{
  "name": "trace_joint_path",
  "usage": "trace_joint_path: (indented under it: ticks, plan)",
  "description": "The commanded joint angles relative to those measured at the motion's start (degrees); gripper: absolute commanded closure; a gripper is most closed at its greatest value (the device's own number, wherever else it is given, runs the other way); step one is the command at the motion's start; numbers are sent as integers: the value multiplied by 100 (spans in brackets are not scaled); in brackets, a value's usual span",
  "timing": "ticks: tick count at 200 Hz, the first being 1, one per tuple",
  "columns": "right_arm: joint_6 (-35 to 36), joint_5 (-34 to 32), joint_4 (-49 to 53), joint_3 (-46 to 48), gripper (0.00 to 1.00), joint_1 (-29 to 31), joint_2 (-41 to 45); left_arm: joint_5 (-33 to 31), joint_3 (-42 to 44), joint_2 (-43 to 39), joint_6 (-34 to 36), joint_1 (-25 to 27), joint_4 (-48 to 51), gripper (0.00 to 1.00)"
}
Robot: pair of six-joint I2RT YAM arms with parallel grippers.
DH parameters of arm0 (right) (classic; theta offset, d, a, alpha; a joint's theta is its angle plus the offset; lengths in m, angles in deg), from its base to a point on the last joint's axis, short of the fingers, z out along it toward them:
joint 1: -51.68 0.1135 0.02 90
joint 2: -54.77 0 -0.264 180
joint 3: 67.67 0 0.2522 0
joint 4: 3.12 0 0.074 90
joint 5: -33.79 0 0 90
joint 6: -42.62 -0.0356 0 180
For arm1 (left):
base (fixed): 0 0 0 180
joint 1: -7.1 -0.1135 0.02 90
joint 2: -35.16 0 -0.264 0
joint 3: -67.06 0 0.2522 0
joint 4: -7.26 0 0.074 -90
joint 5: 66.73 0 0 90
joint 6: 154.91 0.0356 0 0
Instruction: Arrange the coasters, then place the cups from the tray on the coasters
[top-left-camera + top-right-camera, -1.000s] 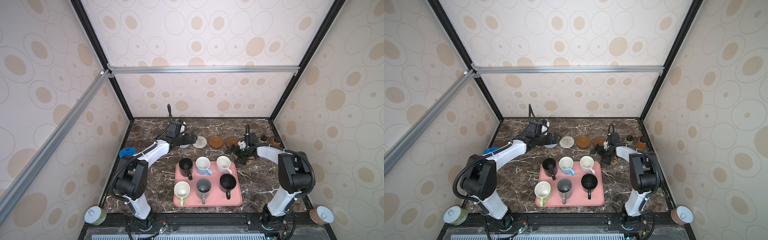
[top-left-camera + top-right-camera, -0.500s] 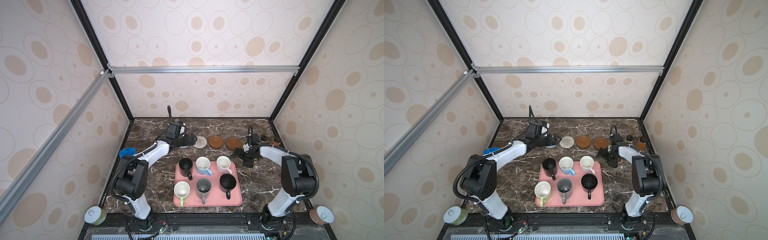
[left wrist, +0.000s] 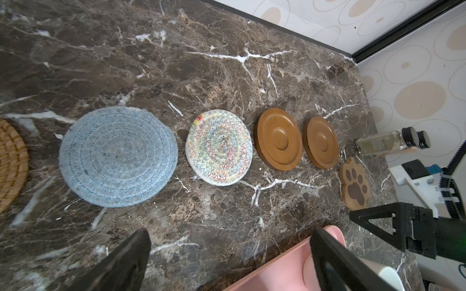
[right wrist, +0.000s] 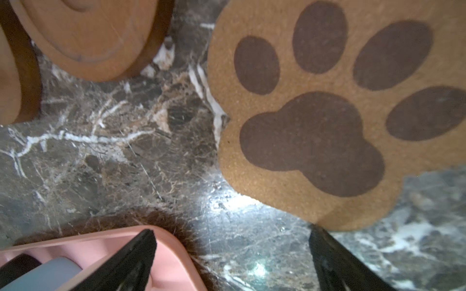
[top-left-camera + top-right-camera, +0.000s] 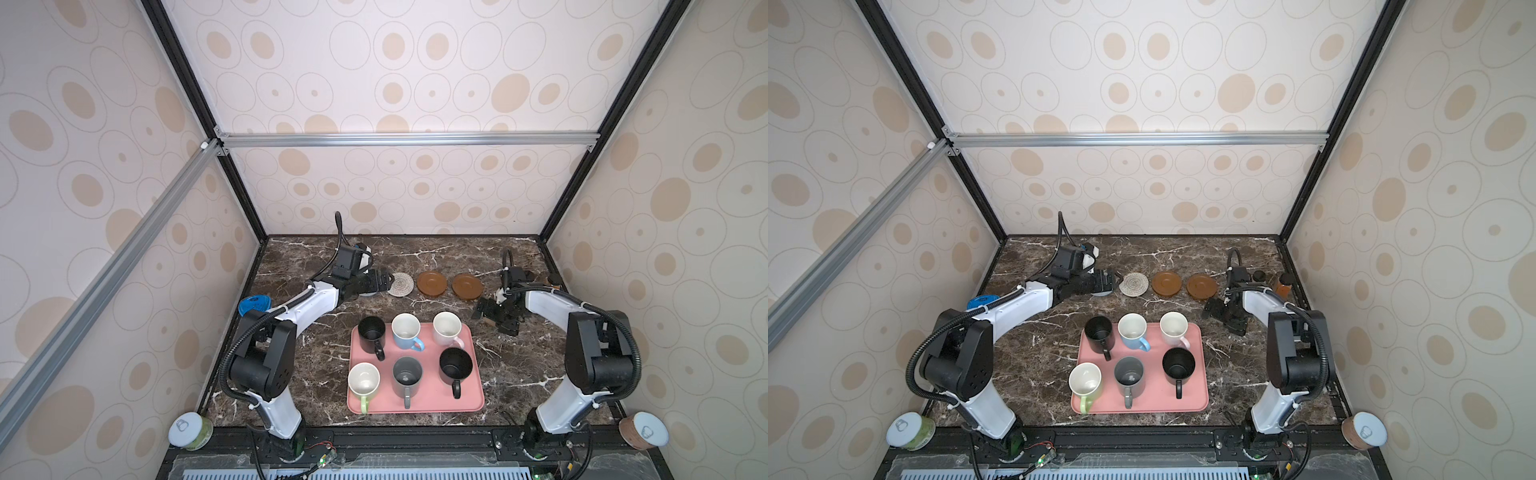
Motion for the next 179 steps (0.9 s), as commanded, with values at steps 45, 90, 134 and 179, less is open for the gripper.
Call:
trace_joint_path:
  ticks: [45,90,134,179]
  plan:
    - [467,-237,298,-820,1,-99,-633,1,123,-296,-5,-47,-50,0]
    - [479,-171,438,-815,1,-111,-337,-2,132,-309,-17,-47,-50,0]
    - [466,-338,755,-404,1,-103,346,38,110,-286,-26,-56,-61,0]
    - [552,-738,832,-7,1,-115,465,73,141,-274,-26,-55,-90,0]
